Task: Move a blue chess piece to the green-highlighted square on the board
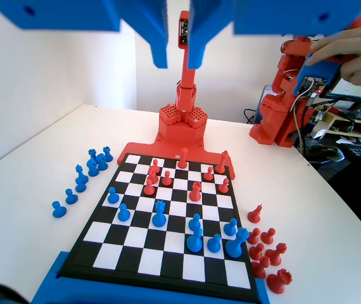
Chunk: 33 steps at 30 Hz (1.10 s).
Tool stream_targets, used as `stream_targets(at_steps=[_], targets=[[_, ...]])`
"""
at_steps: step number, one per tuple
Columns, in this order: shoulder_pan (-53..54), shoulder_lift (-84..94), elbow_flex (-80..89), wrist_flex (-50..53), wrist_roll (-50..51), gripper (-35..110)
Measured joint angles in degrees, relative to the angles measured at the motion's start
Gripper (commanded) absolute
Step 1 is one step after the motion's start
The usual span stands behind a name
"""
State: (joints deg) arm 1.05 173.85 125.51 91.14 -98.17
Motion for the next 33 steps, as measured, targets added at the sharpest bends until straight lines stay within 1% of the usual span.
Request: stream_targets(at_steps=[26, 33], targets=[[-0.7, 0.0, 0.26, 0.0, 0.97, 1], [-0.7, -0.97, -1.58, -2.02, 3.08, 1]])
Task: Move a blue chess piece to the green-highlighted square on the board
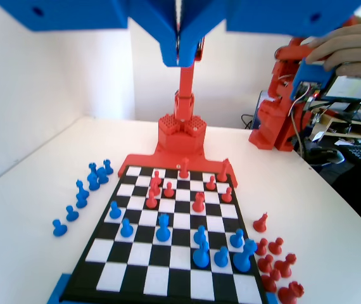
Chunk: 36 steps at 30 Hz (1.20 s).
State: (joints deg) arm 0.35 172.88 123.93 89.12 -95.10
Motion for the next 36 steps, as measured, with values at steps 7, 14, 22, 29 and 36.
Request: stream_targets(at_steps=[7, 14, 22, 29, 36], targets=[[0.0, -10.99, -6.68, 0.26, 4.04, 1], [0.79, -32.34, -15.03, 2.72, 7.82, 1], [4.22, -48.87, -17.49, 2.37, 7.91, 1], [6.94, -59.94, -20.3, 0.26, 7.29, 1], [9.76, -68.55, -20.3, -7.12, 4.48, 1]])
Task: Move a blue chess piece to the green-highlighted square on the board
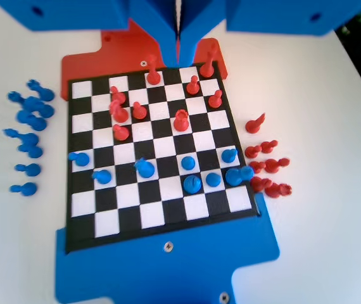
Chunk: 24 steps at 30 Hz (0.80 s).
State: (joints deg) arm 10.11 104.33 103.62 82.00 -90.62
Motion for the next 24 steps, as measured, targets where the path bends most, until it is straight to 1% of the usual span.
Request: stream_targets(at_steps=[7, 12, 20, 24], targets=[[2.55, -10.37, -2.02, -5.62, -3.16, 1], [4.22, -16.08, -4.66, -7.65, -5.36, 2], [4.66, -22.94, -5.98, -10.55, -7.91, 9], [4.22, -25.31, -7.65, -10.37, -8.44, 14]])
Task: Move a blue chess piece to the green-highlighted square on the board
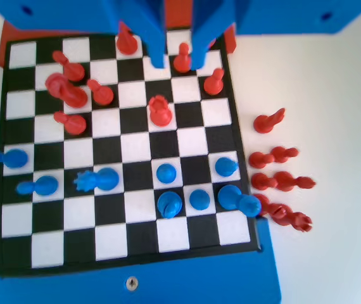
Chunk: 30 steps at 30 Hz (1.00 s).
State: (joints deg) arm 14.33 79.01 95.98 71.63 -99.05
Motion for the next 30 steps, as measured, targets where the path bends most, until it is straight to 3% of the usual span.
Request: stream_targets(at_steps=[30], targets=[[-5.01, -3.78, 8.53, -12.3, 0.88, 13]])
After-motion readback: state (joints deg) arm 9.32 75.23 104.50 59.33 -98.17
